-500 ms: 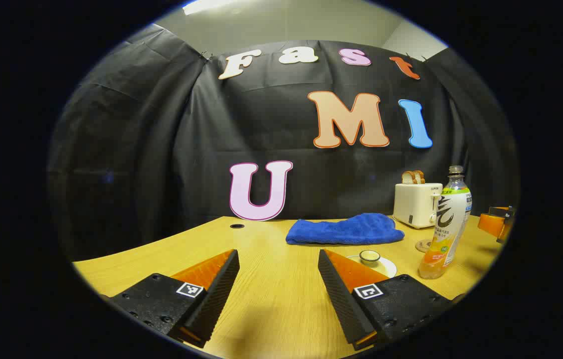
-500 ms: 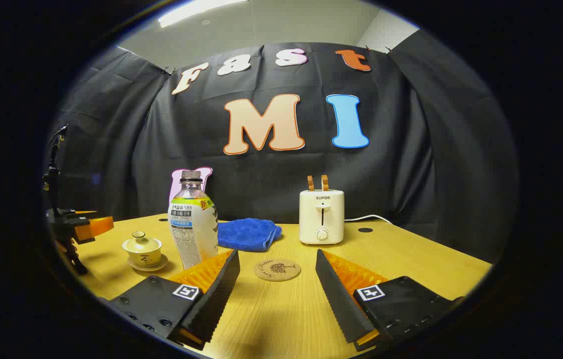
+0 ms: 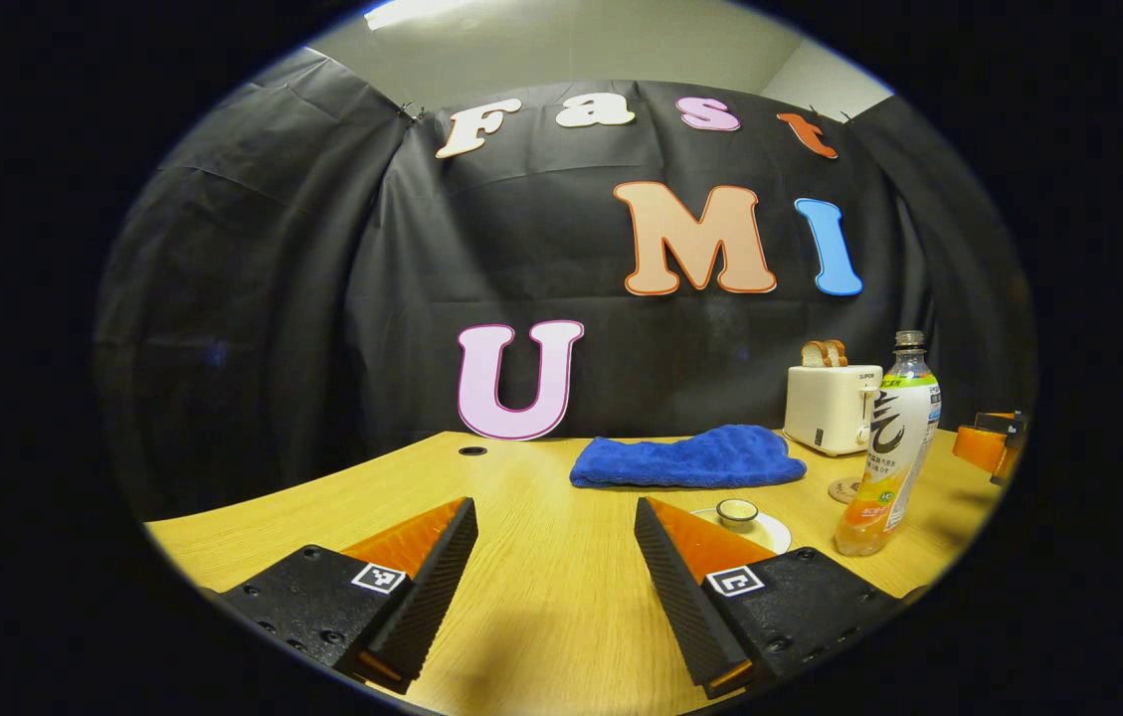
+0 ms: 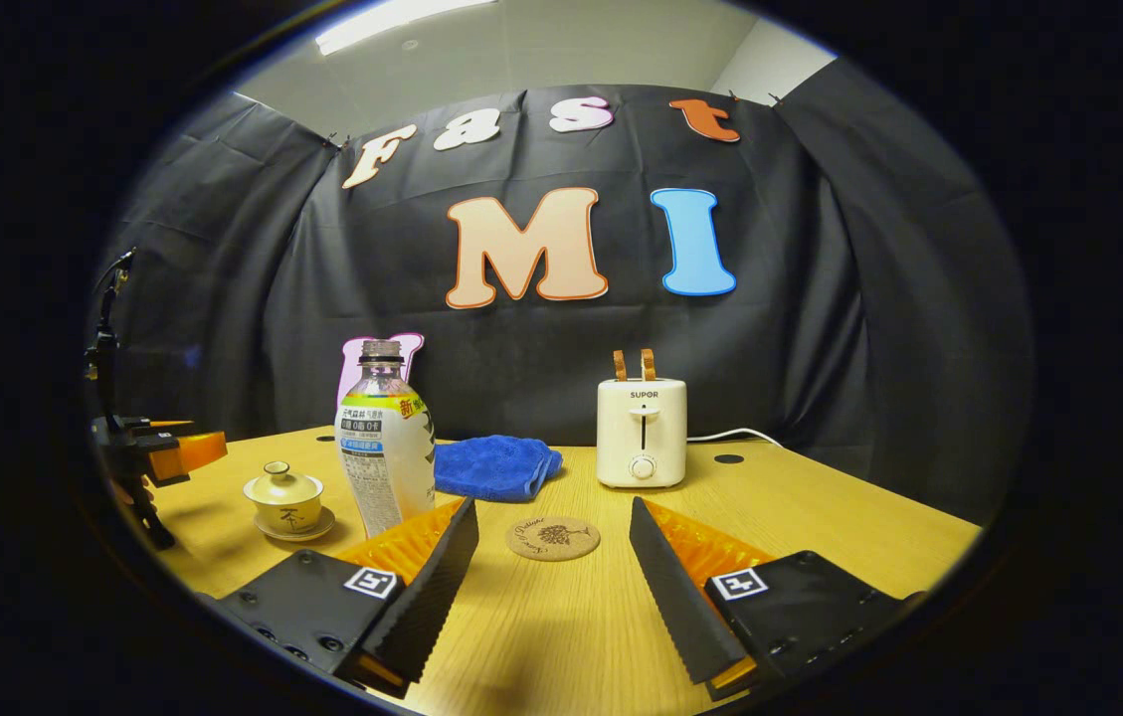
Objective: Open the teacup lid with one hand, grasp the water bottle and pour water into the teacup with the other hand; after pouring, place the water bottle on the coaster and then close the teacup lid.
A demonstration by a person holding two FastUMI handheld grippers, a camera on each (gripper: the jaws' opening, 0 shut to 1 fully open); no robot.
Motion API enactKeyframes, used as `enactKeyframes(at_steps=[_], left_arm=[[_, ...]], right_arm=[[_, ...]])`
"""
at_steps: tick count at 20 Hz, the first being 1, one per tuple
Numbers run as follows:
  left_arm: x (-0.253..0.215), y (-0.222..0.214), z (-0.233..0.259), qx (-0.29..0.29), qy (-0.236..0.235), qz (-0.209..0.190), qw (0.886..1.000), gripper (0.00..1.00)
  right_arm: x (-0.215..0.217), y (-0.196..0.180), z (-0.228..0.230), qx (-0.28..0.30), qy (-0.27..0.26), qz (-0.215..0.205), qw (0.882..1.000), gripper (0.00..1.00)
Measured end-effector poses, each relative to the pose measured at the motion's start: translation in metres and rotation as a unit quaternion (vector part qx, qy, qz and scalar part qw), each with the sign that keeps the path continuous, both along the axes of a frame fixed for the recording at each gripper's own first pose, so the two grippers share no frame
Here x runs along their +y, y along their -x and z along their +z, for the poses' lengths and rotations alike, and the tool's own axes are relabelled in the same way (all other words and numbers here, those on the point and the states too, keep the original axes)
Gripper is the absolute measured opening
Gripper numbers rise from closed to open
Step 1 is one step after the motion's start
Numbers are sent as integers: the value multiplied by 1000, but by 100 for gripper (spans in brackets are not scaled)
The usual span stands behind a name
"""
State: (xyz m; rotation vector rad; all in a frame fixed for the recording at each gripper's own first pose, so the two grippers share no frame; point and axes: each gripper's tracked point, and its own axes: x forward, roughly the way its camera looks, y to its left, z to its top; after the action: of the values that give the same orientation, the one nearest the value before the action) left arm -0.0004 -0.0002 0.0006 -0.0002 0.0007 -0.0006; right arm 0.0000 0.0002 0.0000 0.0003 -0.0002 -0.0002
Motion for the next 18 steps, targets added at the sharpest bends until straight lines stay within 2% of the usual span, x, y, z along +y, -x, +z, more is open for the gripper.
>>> enactKeyframes(at_steps=[2,4,5,8,10,12,13,14,15,18], left_arm=[[0,0,0,0,0,0,1000,93],[0,0,0,0,0,0,1000,93],[0,1,0,0,0,0,1000,93],[0,1,0,0,0,0,1000,93],[0,1,0,0,0,0,1000,93],[1,2,0,0,0,0,1000,93],[0,0,0,0,0,-1,1000,93],[-1,0,0,0,0,-3,1000,93],[-3,1,0,0,0,-6,1000,93],[-8,1,0,-1,1,-19,1000,93]], right_arm=[[0,0,0,0,0,0,1000,98],[0,0,0,0,0,0,1000,98],[0,0,0,0,0,0,1000,94],[0,0,0,0,0,0,1000,100],[0,0,0,0,0,0,1000,94],[0,0,0,0,0,0,1000,98],[0,0,0,0,0,0,1000,94],[0,0,0,0,0,0,1000,100],[0,0,0,0,0,0,1000,94],[0,0,0,0,0,0,1000,94]])
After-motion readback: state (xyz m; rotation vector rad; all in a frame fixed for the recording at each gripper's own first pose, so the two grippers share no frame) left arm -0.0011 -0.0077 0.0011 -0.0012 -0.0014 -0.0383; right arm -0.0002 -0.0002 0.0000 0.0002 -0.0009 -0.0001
